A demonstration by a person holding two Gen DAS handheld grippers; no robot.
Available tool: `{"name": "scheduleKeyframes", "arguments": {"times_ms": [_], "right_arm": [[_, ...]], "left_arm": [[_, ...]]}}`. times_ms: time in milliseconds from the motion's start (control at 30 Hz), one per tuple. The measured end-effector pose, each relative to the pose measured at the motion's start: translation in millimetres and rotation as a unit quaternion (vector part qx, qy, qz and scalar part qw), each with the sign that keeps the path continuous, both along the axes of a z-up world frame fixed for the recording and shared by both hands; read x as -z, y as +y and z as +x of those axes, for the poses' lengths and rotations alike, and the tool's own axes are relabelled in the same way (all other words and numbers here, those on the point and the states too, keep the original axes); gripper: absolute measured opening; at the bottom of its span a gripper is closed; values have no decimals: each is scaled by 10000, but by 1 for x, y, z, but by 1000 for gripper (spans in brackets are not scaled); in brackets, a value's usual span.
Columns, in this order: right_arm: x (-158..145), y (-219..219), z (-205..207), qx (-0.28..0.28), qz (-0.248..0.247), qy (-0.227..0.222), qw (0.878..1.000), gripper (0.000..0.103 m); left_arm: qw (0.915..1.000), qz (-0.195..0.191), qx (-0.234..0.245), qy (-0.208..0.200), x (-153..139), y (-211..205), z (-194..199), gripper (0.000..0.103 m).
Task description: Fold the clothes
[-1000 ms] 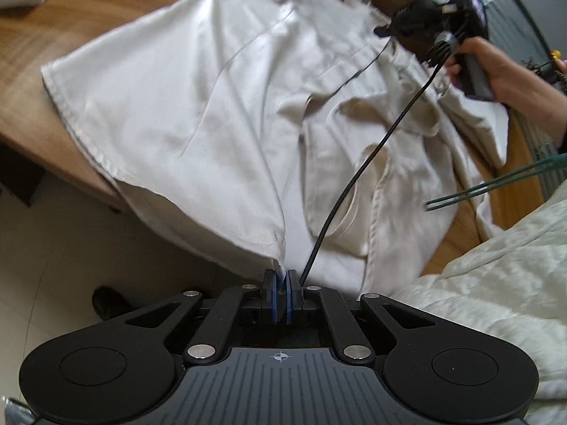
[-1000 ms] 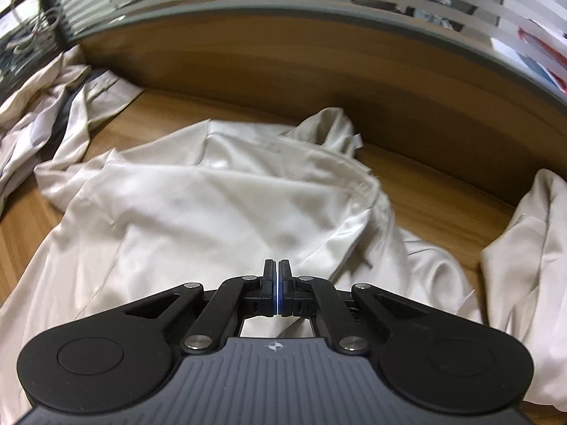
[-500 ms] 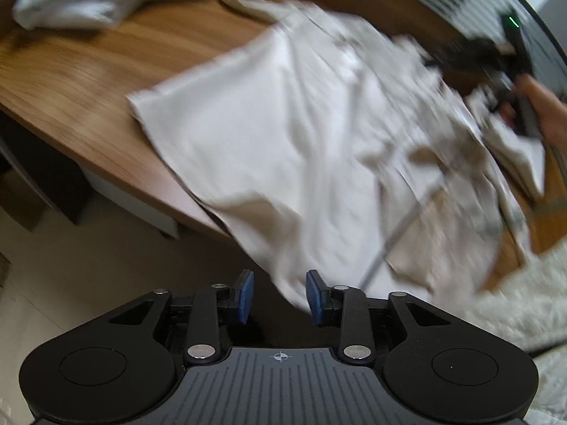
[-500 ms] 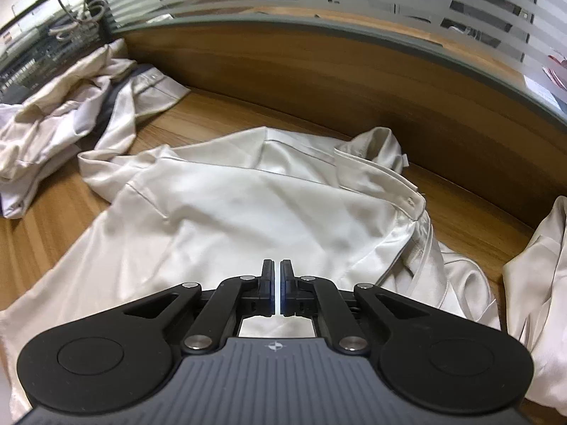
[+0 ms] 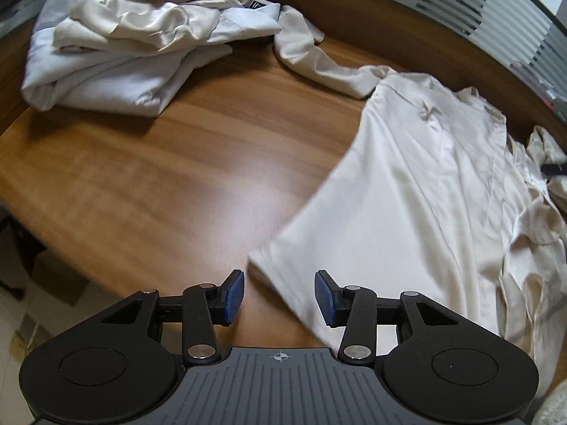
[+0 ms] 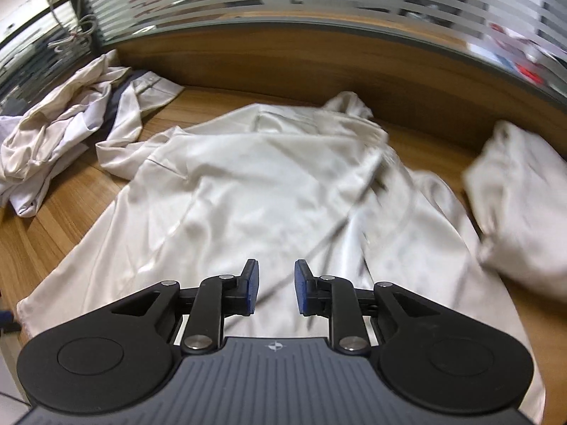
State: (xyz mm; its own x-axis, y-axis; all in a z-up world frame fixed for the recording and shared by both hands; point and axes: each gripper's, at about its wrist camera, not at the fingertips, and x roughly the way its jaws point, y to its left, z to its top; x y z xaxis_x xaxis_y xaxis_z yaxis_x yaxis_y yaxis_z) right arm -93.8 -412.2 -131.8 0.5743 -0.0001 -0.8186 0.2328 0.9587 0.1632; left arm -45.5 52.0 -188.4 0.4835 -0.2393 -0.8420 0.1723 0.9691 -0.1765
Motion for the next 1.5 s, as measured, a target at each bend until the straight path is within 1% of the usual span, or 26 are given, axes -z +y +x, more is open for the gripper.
{"name": "scheduleKeyframes", "arguments": {"times_ms": [133,167,200,233,267,333,400,500,633,667,700,733,767,800,933,1067,1167,1267,1367,1433,1500], "right_arm": [[1,4,-39,601,-9,99,9981,27],[2,6,-49,790,-5,121,9968,27],[2,7,-60,978,-1,143,9951,27],[2,9,-71,1161,4,159,9931,27],[1,12,-82,1338,8,159,9909,27],[1,17,-103,1659,-2,172,9860,27],[0,25,-124,1962,-8,192,9804,27],[1,37,-153,2329,-20,230,9722,27],[6,51,-182,2632,-74,315,9642,27],[7,53,-188,2689,-81,331,9626,27],[9,55,-193,2724,-76,355,9615,27],[11,56,-196,2721,-67,377,9615,27],[12,56,-199,2701,-59,398,9620,27],[14,55,-200,2641,-56,417,9636,27],[14,45,-191,2194,-25,438,9746,27],[15,19,-169,1495,78,392,9880,27],[18,-5,-152,1002,44,407,9941,28],[22,-35,-135,561,-1,380,9977,30],[28,-65,-118,178,-114,441,9988,32],[32,-82,-108,-62,-190,529,9984,33],[35,-95,-101,-274,-212,597,9976,38]], "left_arm": [[9992,-122,341,150,11,3,23,44],[9988,-124,439,176,13,3,28,33],[9984,-110,528,191,14,3,32,27],[9979,-102,612,197,15,3,34,13],[9973,-107,681,232,16,4,37,7],[9974,40,702,179,14,7,41,6],[9977,275,615,89,12,15,45,6],[9979,546,349,-31,7,30,53,6],[9977,656,146,-58,5,47,66,11],[9979,633,114,-81,4,50,68,19],[9980,602,98,-133,1,52,67,24],[9981,576,82,-192,-3,53,66,36],[9981,552,48,-263,-8,54,63,47],[9981,512,-2,-331,-13,54,60,48],[9988,262,-103,-412,-30,43,38,48],[9988,135,-167,-442,-40,13,6,48],[9986,-12,-302,-427,-45,-19,-25,49],[9983,-180,-426,-346,-47,-56,-55,49],[9959,-596,-636,-234,-51,-88,-84,49],[9951,-770,-577,-241,-53,-112,-98,49],[9960,-742,-423,-260,-54,-138,-110,49]]}}
